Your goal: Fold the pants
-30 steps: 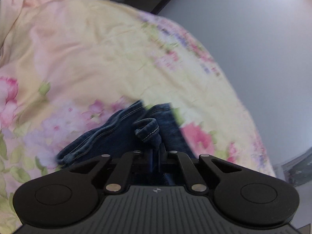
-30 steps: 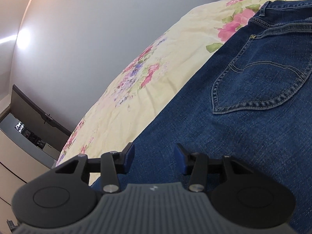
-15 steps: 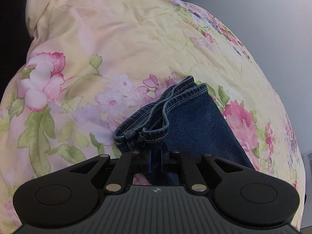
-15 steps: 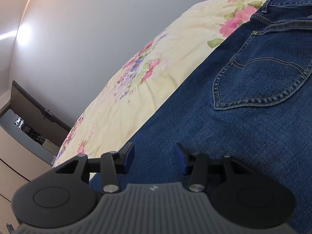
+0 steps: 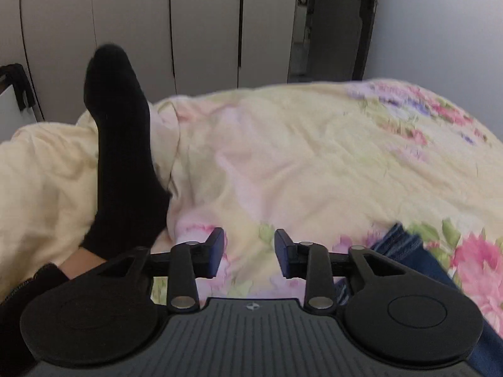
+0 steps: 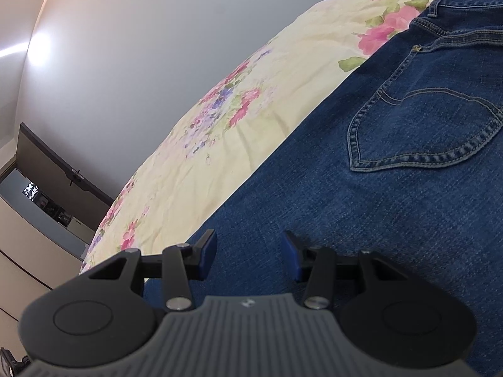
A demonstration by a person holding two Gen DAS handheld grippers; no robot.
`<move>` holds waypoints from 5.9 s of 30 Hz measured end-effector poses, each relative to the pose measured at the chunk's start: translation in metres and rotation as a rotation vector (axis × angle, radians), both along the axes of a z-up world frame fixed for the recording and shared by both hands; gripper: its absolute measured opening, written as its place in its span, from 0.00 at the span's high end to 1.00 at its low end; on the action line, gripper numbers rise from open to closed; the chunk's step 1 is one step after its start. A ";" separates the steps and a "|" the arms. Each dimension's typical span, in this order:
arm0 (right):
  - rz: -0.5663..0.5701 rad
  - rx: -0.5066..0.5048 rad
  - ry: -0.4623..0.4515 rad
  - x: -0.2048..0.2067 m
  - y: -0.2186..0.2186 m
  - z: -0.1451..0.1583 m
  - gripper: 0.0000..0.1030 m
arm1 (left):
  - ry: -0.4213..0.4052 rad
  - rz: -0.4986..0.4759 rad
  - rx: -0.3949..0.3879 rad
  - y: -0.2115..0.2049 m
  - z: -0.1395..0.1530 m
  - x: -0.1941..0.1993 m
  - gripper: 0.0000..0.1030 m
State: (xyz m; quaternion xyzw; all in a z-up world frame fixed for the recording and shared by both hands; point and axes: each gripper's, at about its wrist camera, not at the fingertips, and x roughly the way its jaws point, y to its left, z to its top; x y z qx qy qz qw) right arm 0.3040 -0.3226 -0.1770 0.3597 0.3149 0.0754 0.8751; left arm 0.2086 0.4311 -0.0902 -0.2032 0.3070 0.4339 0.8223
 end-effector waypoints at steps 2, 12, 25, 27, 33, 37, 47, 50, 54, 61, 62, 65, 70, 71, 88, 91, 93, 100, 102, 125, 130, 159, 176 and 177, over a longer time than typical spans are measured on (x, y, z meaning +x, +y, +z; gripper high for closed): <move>0.004 0.000 0.001 0.001 0.001 0.000 0.58 | -0.069 -0.150 -0.075 0.007 0.004 0.014 0.50; 0.028 -0.007 0.003 0.008 0.005 -0.004 0.58 | 0.026 -0.502 -0.196 -0.003 -0.026 0.102 0.48; 0.060 -0.011 0.002 0.016 0.011 -0.007 0.58 | -0.195 -0.567 -0.260 -0.002 -0.027 0.102 0.94; 0.064 -0.009 0.001 0.017 0.010 -0.007 0.58 | -0.218 -0.515 -0.275 0.003 -0.026 0.105 0.94; 0.111 0.015 -0.043 0.019 0.013 -0.005 0.56 | -0.040 -0.493 -0.212 -0.008 -0.048 0.127 0.85; 0.162 -0.003 -0.078 0.019 0.020 -0.002 0.56 | -0.018 -0.461 -0.172 -0.004 -0.047 0.121 0.58; 0.156 0.037 -0.085 0.020 0.014 0.000 0.56 | -0.135 -0.396 -0.171 0.017 0.000 0.029 0.37; 0.164 0.037 -0.088 0.017 0.016 0.002 0.56 | -0.130 -0.413 -0.198 0.009 -0.007 0.004 0.32; 0.168 0.032 -0.093 0.014 0.017 0.005 0.56 | -0.106 -0.410 -0.246 0.008 -0.021 -0.006 0.32; 0.159 0.028 -0.082 0.015 0.016 0.002 0.56 | -0.041 -0.393 -0.336 0.007 -0.043 0.008 0.87; 0.160 0.024 -0.079 0.015 0.017 0.001 0.56 | -0.079 -0.370 -0.359 0.011 -0.043 0.005 0.88; 0.167 0.017 -0.076 0.014 0.018 0.001 0.56 | -0.178 -0.280 -0.429 0.021 -0.047 -0.011 0.91; 0.185 -0.016 -0.076 0.016 0.023 0.003 0.56 | -0.115 -0.289 -0.342 0.010 -0.053 -0.019 0.90; 0.191 -0.068 -0.059 0.017 0.028 0.003 0.55 | -0.085 -0.293 -0.320 0.008 -0.056 -0.018 0.88; 0.334 -0.916 -0.059 -0.015 0.127 -0.003 0.38 | -0.204 -0.289 -0.435 -0.021 -0.053 -0.055 0.32; 0.344 -0.867 -0.120 -0.027 0.130 0.010 0.38 | -0.243 -0.294 -0.544 -0.022 -0.070 -0.046 0.28; 0.356 -0.834 -0.163 -0.039 0.138 0.016 0.38 | -0.268 -0.267 -0.570 -0.020 -0.078 -0.041 0.28; 0.474 -0.800 -0.291 -0.071 0.181 0.030 0.38 | -0.473 -0.142 -0.702 -0.001 -0.104 -0.034 0.20; 0.540 -0.790 -0.304 -0.077 0.217 0.032 0.38 | -0.516 -0.128 -0.726 0.003 -0.108 -0.029 0.19; 0.738 -0.571 -0.183 -0.053 0.409 0.003 0.85 | -0.617 -0.212 -0.631 -0.007 -0.085 -0.037 0.91; 0.699 -0.527 -0.214 -0.058 0.377 0.021 0.82 | -0.658 -0.411 -0.460 -0.038 -0.042 -0.035 0.94; 0.382 -0.350 -0.101 -0.035 0.173 0.026 0.73 | 0.085 -1.379 0.406 -0.382 -0.090 -0.020 0.63; 0.475 0.007 0.209 0.047 0.230 -0.003 0.55 | -0.183 -0.955 -0.310 -0.202 -0.048 -0.011 0.14; 0.472 0.023 0.223 0.051 0.232 -0.006 0.55 | -0.178 -0.932 -0.333 -0.197 -0.052 -0.008 0.14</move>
